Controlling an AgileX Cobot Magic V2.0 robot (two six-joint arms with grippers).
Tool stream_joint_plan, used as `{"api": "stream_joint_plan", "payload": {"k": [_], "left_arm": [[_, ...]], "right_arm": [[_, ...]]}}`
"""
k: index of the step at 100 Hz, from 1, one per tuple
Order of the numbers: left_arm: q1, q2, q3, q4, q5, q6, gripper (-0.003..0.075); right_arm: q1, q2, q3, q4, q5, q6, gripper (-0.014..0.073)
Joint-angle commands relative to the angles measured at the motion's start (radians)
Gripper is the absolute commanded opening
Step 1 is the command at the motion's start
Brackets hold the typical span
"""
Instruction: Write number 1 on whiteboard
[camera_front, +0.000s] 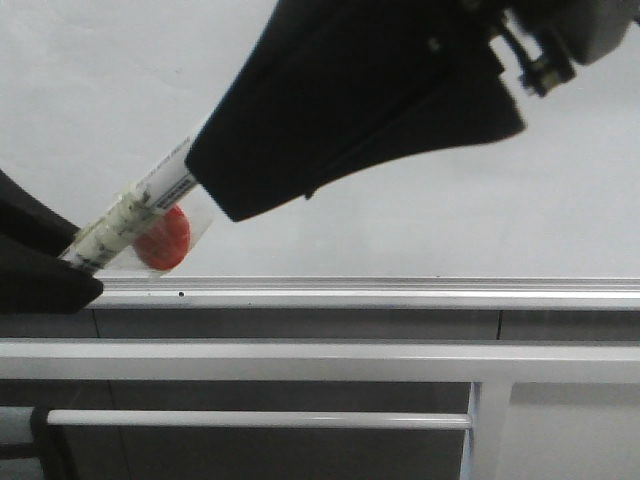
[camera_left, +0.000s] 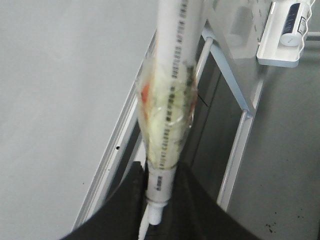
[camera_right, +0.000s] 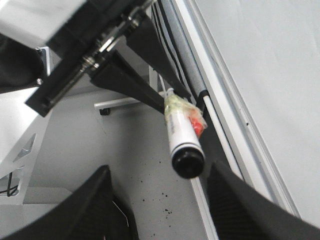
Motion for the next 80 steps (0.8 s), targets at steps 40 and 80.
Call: {"api": "stream_joint_plan", "payload": {"k": [40, 80], "left_arm": [[-0.009, -0.007, -0.052, 0.01, -0.082, -0.012, -0.002], [-0.009, -0.007, -0.052, 0.017, -0.092, -0.012, -0.002]], "right_arm": [[0.018, 0.057, -0.12, 0.036, -0.046, -0.013, 0.0374], [0.06, 0.059, -0.126, 0.036, -0.085, -0.013, 0.0277]]}}
